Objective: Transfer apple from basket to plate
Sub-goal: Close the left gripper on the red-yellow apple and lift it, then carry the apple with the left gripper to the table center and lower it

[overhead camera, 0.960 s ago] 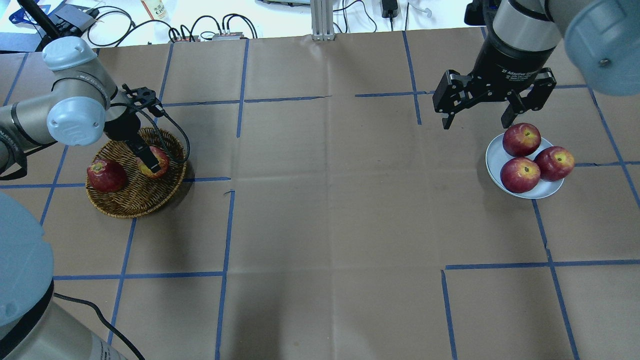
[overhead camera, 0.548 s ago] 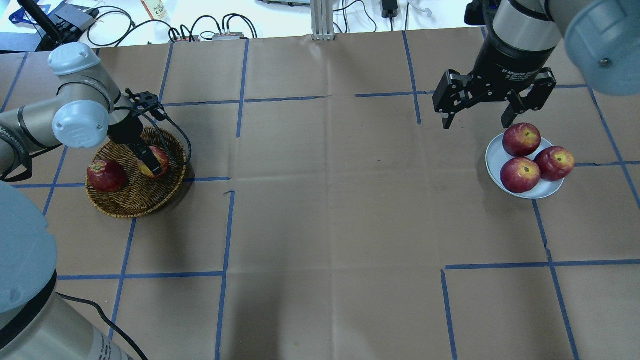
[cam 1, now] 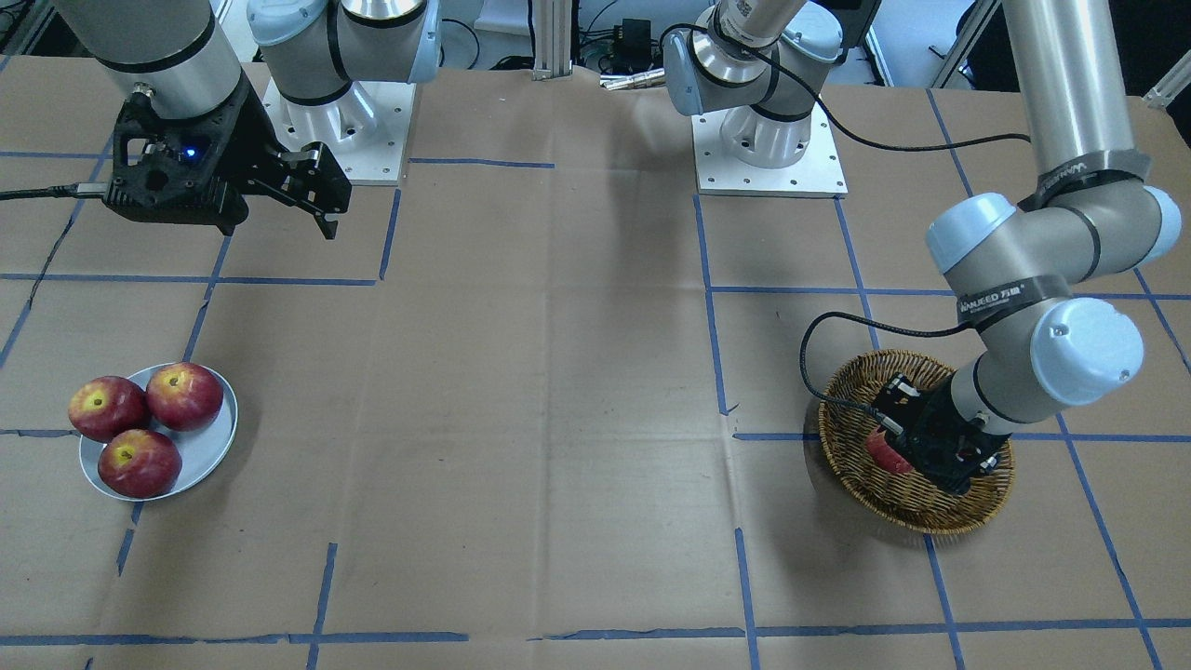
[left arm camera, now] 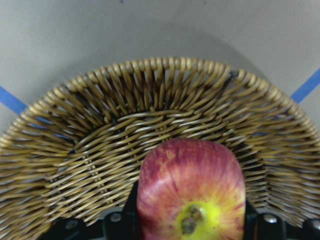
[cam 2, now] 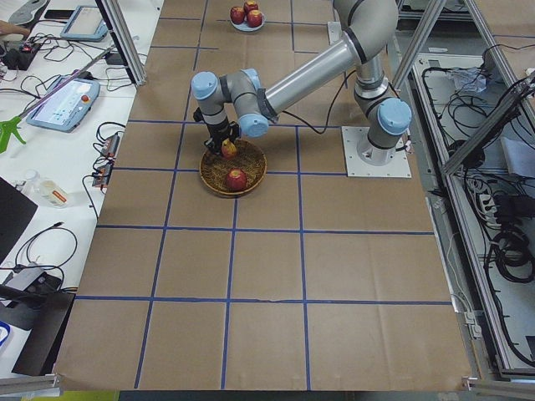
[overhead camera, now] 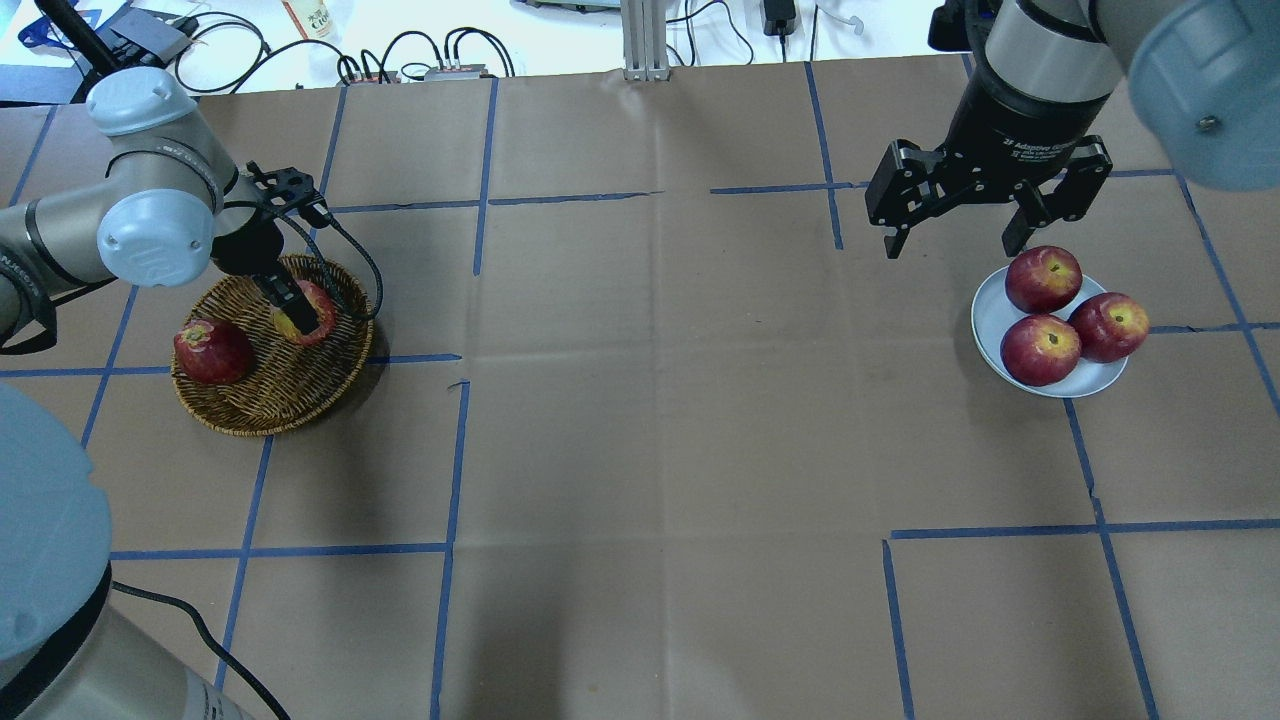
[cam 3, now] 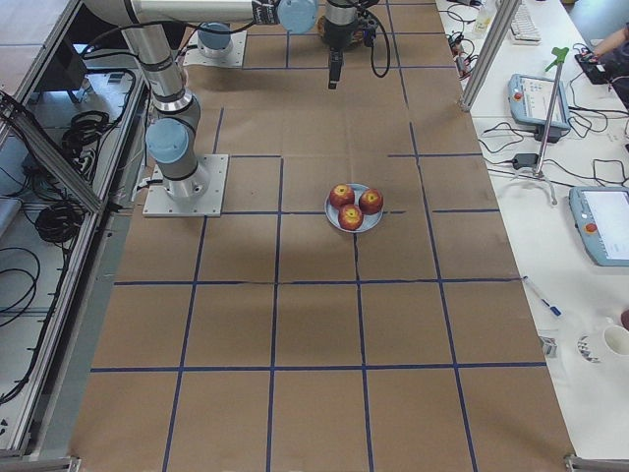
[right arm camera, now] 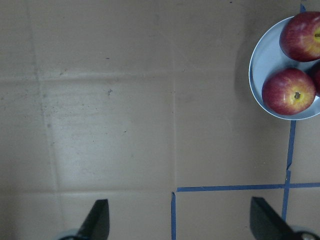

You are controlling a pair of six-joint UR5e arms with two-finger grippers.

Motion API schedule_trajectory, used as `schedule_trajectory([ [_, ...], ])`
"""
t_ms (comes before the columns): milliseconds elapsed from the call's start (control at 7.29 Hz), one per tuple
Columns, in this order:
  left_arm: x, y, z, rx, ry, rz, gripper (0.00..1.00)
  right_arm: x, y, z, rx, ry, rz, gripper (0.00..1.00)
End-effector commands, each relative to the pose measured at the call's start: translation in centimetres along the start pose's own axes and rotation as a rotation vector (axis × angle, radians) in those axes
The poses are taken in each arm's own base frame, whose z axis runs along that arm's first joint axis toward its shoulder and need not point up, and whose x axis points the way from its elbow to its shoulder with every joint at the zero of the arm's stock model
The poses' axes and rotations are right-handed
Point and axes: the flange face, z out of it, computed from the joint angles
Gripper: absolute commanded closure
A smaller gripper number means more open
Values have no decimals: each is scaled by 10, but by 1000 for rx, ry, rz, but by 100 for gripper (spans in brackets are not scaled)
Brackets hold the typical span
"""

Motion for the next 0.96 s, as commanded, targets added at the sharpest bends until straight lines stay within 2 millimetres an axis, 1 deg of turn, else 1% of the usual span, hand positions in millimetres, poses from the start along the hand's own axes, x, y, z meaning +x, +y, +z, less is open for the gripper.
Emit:
schedule_trajectory([
  [0, 95, -43, -63, 12, -32, -146, 61, 0, 0, 0, -1, 0, 0, 0],
  [137, 158, -86, -75, 27, -56, -222, 61, 0, 0, 0, 0, 0, 0, 0],
  [274, 212, -124, -70, 29, -56, -340, 61, 0, -1, 0, 0, 0, 0, 0],
  [411, 255, -150, -59, 42, -11, -440, 61, 0, 0, 0, 0, 0, 0, 0],
  [548, 273, -165, -44, 38, 40, -520, 61, 0, 0, 0, -1, 0, 0, 0],
  [685, 280, -181, -25, 50, 79, -562, 61, 0, 0, 0, -1, 0, 0, 0],
  [823, 292, -197, -9, 66, 72, -573, 61, 0, 0, 0, 2, 0, -2, 0],
])
